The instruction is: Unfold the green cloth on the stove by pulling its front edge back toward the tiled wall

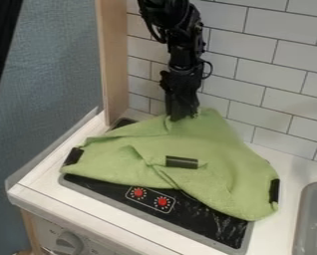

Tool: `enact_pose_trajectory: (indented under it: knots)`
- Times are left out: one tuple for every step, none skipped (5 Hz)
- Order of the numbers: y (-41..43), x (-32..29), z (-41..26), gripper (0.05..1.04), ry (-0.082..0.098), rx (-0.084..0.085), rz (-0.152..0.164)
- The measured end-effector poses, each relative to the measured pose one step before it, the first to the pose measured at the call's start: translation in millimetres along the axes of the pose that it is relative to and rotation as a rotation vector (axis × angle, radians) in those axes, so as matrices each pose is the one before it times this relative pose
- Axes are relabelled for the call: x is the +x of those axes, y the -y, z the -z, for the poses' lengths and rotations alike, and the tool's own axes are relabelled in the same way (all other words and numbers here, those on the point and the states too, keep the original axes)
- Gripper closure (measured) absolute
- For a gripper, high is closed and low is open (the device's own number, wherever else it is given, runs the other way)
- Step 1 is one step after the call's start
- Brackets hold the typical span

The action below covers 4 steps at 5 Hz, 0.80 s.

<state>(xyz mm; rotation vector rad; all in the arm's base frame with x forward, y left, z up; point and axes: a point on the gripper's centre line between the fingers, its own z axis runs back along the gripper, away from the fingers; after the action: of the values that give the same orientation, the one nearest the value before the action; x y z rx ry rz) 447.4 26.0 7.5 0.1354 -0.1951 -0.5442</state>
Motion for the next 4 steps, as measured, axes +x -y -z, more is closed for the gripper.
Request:
enact_pose_trajectory:
  knots:
    - [-0.05, -2.49, 1.88, 0.561, -0.0151, 0.0018, -0.0132]
    - [-1.14, -0.63, -0.01, 0.255, -0.0039, 0.0072, -0.0145]
    - [-0.8, -1.46, -0.64, 0.069, -0.0093, 0.0045, -0.0009]
    - [0.89, -0.33, 0.86, 0.075, -0.0028, -0.0007, -0.008]
